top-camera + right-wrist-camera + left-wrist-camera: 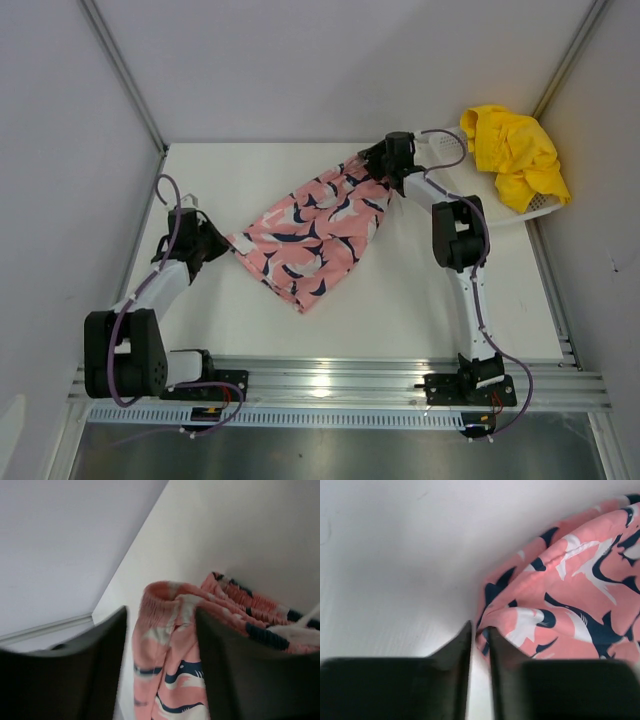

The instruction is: Fold and stack the shorts

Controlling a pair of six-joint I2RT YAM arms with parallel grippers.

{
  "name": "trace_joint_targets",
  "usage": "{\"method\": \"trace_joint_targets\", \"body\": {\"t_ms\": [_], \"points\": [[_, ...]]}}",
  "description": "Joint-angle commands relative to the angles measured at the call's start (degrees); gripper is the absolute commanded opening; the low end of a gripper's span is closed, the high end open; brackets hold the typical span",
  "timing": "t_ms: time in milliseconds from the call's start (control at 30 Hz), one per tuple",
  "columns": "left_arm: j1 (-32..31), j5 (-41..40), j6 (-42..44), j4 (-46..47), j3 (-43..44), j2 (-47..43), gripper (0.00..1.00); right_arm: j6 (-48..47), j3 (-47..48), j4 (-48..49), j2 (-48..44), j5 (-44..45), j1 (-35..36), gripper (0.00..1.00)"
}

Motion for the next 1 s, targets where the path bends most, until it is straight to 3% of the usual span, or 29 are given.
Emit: {"method": "trace_joint_targets", "body": {"t_ms": [0, 100, 167, 200, 300, 467, 667, 800, 967], "points": [[1.9, -2.6, -0.6, 2.7, -0.3, 2.2, 0.28, -1.0, 5.0, 10.1, 0.6, 1.6, -1.3, 0.64], [1.9, -3.2, -0.6, 2.7, 0.0, 0.3, 0.58, -4.5, 7.3, 8.7, -1.1, 1.6, -1.1, 0.74], [1.8, -4.7, -0.4, 1.7, 0.9, -2.1, 0.68, -7.7, 8.1, 6.2, -2.8, 1.6, -1.2, 0.75], [1.8, -4.7, -0.4, 0.8, 1.1, -2.9, 0.81, -8.8, 9.1, 4.5, -4.5, 1.6, -1.3, 0.75], [1.3, -5.0, -0.2, -1.3, 2.0, -6.6, 0.99, -15.1, 11.0, -4.6, -8.1, 2.7, -1.7, 0.73], [-2.1, -8.5, 1.9, -6.4, 4.9, -11.2, 0.99, -26.3, 4.4, -9.8, -14.4, -1.3, -3.1, 0.68], [-9.5, -7.5, 1.2, -6.0, 3.5, -13.5, 0.99, -32.8, -5.7, -17.6, -19.8, 0.2, -4.3, 0.69], [-15.8, -7.2, -0.1, -2.0, -0.1, -12.9, 0.99, -32.0, -19.7, -10.9, -25.1, -4.4, -6.0, 0.70], [-28.1, -8.3, 3.2, 0.2, -0.4, -10.6, 0.99, -31.6, -27.4, -6.1, -27.2, -10.6, -7.6, 0.71]]}}
